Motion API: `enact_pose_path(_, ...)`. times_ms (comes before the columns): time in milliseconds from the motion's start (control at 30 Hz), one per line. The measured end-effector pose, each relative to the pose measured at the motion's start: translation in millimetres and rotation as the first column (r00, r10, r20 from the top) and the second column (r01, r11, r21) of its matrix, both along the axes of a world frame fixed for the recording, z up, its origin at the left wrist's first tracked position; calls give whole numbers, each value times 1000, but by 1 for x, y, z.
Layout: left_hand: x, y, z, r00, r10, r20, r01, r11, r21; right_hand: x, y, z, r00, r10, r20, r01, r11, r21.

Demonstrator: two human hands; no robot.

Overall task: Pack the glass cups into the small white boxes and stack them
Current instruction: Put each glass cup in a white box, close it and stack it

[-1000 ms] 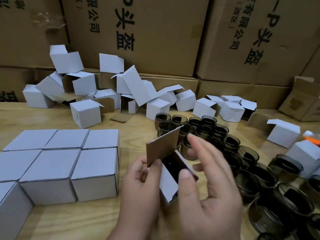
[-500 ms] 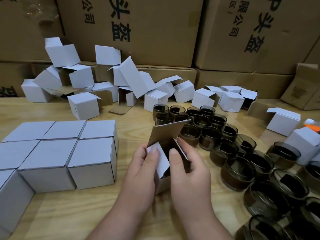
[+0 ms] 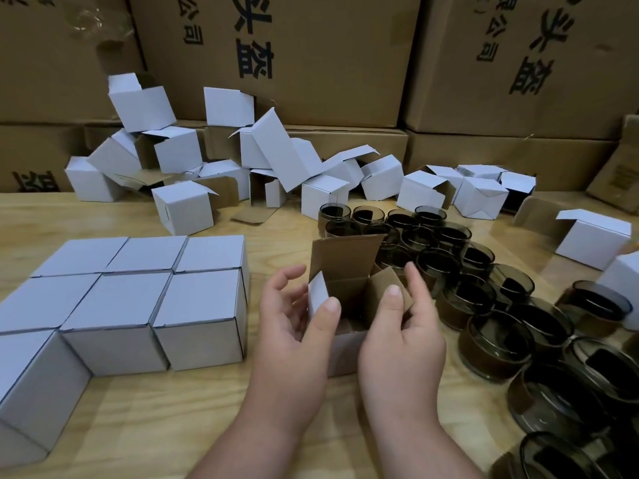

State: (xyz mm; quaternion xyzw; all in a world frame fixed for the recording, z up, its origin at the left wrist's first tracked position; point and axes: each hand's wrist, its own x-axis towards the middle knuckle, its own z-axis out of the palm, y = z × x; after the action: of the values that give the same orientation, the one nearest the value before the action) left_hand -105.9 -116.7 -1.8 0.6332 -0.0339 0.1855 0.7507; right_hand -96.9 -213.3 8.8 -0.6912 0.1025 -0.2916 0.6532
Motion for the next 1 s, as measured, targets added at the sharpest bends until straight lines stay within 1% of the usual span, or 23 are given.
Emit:
enact_pose_path(67, 0, 0, 1, 1000, 3, 13, -2, 999, -38, 1, -1, -2, 1000, -23, 13, 23, 1000, -7)
enact_pose_path(133, -1, 0, 4, 1000, 15, -3, -15, 998, -58, 2, -1, -1, 999, -39, 15, 40, 999, -17)
enact_pose_path(267, -3, 2, 8, 996, 72, -49, -75, 994, -78, 4, -2, -1, 999, -30, -41, 29, 999, -19)
enact_pose_path(333, -2, 3, 7, 994, 93, -65, -97, 994, -56, 5, -3, -1, 996, -14, -83, 16, 999, 29)
enact_pose_path(400, -1, 4, 6, 993, 85, -84, -89, 995, -53, 6, -4, -2, 996, -1, -94, 9, 997, 76)
enact_pose_path(500, 1, 6, 4, 985, 72, -158, -70, 997, 12, 7, -3, -3, 994, 12, -106, 2, 992, 126)
enact_pose_path(567, 3, 6, 3, 973, 89, -215, -74, 994, 76, 6, -3, -2, 994, 18, -111, -3, 991, 130)
enact_pose_path(633, 5, 5, 1, 968, 104, -228, -82, 991, 102, 6, -3, -1, 995, 14, -99, -4, 995, 102)
enact_pose_path(733, 5, 3, 1, 968, 155, -199, -125, 980, 155, 7, -5, -1, 994, -33, -104, 35, 999, 14)
enact_pose_path(833, 4, 1, 0, 970, 218, -106, -193, 960, 205, 8, -5, -2, 994, -36, -103, 33, 999, -36)
enact_pose_path(900, 4, 0, 1, 977, 206, -62, -189, 960, 205, 6, -5, -2, 994, -27, -102, 24, 999, -30)
enact_pose_path(1000, 2, 1, 1, 992, 115, -54, -103, 976, 193, 6, -5, -1, 991, -17, -130, 20, 1000, 16)
